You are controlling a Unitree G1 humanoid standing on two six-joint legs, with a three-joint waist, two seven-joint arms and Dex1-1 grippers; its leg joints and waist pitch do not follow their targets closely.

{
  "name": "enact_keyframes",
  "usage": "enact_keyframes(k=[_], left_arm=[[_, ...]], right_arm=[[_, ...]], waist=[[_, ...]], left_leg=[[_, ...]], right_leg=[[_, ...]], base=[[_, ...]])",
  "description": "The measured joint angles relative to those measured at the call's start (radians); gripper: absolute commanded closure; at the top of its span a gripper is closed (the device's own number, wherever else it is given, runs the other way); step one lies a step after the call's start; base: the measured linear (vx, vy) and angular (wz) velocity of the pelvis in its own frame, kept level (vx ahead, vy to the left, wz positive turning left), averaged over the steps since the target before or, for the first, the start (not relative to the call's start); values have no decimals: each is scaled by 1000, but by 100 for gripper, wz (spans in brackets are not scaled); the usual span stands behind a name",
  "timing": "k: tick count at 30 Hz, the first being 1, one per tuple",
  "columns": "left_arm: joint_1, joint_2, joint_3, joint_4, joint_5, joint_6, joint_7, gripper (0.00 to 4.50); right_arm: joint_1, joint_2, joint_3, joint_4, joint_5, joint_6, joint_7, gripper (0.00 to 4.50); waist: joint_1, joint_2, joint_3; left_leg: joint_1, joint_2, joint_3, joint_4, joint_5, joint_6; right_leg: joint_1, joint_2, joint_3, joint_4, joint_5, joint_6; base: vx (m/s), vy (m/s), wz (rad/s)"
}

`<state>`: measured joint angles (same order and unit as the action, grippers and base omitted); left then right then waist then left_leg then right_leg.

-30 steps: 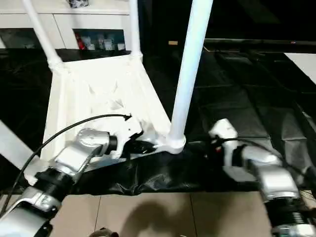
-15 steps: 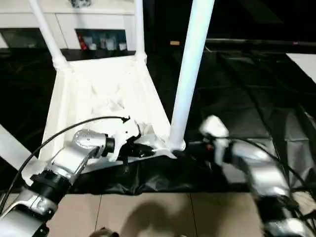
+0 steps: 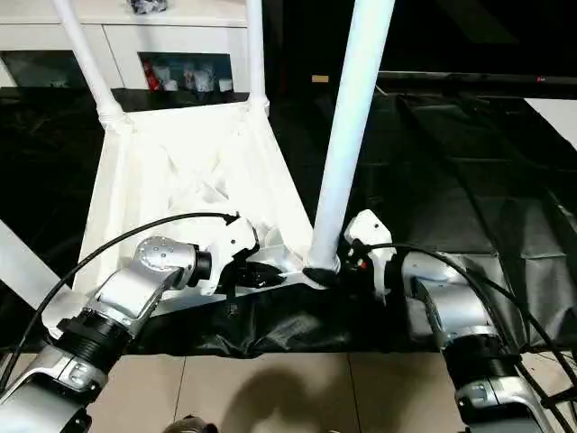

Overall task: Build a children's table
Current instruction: Rotate leg to tighten

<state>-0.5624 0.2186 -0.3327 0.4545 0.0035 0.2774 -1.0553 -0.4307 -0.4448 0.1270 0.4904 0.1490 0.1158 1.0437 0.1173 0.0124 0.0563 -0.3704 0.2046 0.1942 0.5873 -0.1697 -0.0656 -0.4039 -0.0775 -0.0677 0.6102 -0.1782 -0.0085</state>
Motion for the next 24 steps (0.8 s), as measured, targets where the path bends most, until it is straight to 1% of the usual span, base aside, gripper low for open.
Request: enact_keyframes(k=[2,4,5,6,11,14,17,19,24], left_arm=[[0,0,0,0,0,0,1,450],[0,0,0,0,1,1,5,450],[0,0,0,0,1,1,7,450],[0,0,0,0,1,2,10,450],[0,-6,2,1,5,15,39,450],[-18,-36,13,28,20,26,106,450],[-47,-81,35,77,35,40,207,450],[-67,-116,50,109,40,53,279,450],[-97,-181,75,160,67,60,431,450]], right_arm=[[-1,2,0,8,0,-7,0,120],[-3,7,0,19,0,-19,2,132],[-4,9,0,23,0,-22,2,150],[-7,10,0,28,0,-26,1,158],[-21,29,-3,63,-4,-37,-29,177],[-47,61,-21,105,-9,-30,-113,179],[-82,130,-59,162,-21,-19,-264,180],[-99,180,-90,190,-25,-14,-371,181],[-154,296,-131,266,-40,-33,-615,181]], waist=[[0,0,0],[-1,0,0],[-2,0,0],[-3,0,0],[-5,-1,0],[-14,-2,1],[-30,-4,0],[-35,-4,1],[-47,-5,1]], left_leg=[[0,0,0,0,0,0],[0,0,0,0,0,0],[0,0,0,0,0,0],[0,0,0,0,0,0],[1,0,0,1,0,0],[1,0,1,1,0,0],[1,0,1,2,0,0],[2,1,1,2,0,0],[1,1,1,0,0,0]], right_leg=[[0,0,0,0,0,0],[0,0,0,0,0,0],[0,0,0,0,0,0],[0,0,0,0,0,0],[0,0,0,1,0,0],[0,0,0,1,1,-1],[0,0,0,1,2,-2],[0,0,0,1,2,-2],[-2,0,0,1,2,-2]], base=[[0,0,0],[0,0,0],[0,0,0],[0,0,0],[0,0,0],[0,0,0],[0,0,0],[0,0,0],[0,0,0]])
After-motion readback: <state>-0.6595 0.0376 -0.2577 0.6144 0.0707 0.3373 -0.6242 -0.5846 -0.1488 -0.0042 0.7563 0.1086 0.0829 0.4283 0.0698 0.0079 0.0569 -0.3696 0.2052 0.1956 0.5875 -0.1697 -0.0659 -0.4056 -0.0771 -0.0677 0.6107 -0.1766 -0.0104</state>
